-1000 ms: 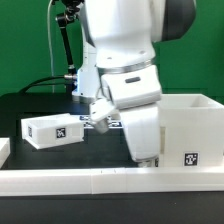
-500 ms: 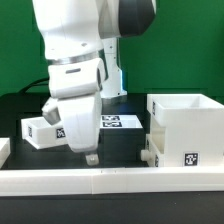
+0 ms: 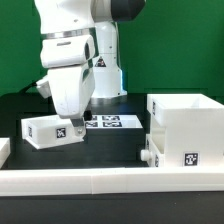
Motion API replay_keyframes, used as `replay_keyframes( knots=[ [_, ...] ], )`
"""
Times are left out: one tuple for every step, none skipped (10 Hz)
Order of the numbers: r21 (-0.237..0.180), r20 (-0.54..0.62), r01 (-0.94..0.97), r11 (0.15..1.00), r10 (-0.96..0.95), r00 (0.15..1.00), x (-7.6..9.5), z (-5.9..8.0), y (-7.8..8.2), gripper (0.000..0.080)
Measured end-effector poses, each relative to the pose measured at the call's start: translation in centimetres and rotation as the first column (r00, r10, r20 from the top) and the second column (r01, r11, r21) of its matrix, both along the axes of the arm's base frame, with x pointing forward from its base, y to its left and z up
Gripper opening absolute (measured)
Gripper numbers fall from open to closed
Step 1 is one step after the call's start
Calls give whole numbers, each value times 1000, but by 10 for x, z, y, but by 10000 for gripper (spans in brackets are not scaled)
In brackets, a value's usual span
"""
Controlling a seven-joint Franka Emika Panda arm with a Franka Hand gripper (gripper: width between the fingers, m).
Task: Assemble drawer
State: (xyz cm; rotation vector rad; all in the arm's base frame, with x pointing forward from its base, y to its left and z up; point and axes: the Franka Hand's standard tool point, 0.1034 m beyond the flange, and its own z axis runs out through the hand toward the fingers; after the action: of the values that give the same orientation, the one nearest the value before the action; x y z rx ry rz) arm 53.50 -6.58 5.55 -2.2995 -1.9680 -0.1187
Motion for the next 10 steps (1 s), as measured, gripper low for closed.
replay_keyframes(
  knots=[
    [1,-2,8,1000,-8,1000,0,-1,0,649],
    [1,-7,41,999,-41,999,0,-1,0,649],
    [-1,-21,138,990,-138,990,0,-2,1,649],
    [-3,-31,208,978,-208,978,0,-2,1,649],
    [-7,-41,280,960,-280,959,0,-2,1,649],
    [-10,-50,342,940,-342,938,0,-2,2,649],
    [-15,-56,402,915,-402,914,-1,-2,1,649],
    [-21,-46,475,880,-475,879,-6,2,0,649],
    [-23,-18,539,842,-539,842,-17,4,-2,649],
    [-17,17,590,807,-589,808,-36,4,-4,649]
  ],
)
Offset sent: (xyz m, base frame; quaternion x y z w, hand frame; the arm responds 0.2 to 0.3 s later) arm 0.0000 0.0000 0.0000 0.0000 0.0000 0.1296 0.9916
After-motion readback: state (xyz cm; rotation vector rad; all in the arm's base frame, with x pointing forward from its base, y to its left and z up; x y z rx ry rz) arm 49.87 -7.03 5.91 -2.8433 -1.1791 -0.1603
